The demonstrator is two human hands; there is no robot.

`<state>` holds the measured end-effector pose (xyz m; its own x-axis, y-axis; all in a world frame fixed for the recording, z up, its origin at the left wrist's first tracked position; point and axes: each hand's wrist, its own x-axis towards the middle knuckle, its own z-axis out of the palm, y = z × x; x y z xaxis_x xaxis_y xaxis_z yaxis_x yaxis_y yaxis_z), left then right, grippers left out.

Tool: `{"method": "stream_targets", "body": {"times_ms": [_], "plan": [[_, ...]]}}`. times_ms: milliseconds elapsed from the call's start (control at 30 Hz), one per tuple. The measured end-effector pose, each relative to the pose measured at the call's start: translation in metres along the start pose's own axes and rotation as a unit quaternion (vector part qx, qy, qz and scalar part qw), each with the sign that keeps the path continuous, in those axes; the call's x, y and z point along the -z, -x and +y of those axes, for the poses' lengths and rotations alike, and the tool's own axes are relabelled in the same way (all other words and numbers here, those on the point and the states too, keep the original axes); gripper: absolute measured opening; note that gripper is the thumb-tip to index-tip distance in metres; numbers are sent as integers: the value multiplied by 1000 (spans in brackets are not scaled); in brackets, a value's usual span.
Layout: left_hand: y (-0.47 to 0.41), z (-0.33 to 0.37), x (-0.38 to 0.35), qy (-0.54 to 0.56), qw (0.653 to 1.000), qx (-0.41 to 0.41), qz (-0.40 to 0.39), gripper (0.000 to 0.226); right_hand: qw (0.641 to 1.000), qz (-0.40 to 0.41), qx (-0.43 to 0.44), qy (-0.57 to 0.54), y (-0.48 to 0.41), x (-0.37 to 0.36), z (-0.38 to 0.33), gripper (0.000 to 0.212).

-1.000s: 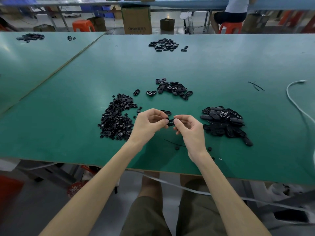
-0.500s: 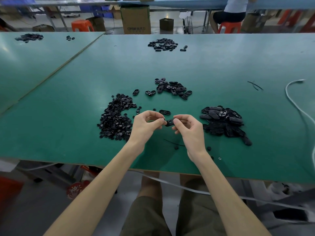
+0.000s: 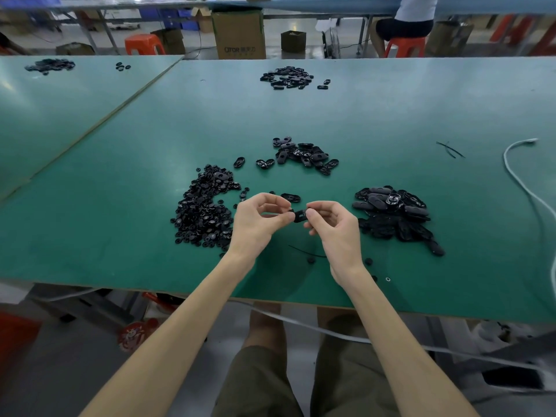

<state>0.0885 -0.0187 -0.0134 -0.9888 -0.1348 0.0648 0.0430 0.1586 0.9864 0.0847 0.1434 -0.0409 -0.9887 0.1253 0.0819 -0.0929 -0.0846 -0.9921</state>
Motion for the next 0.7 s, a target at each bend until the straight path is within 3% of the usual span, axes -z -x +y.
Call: {"method": "stream_targets", "body": {"times_ms": [200, 700], "plan": [[0, -2, 1, -25, 1000, -14, 4, 16, 1000, -4, 3, -9, 1, -1, -2, 8], [0, 7, -9, -239, 968, -74, 1, 13, 1000, -17, 8, 4, 3, -1, -3, 10]]}}
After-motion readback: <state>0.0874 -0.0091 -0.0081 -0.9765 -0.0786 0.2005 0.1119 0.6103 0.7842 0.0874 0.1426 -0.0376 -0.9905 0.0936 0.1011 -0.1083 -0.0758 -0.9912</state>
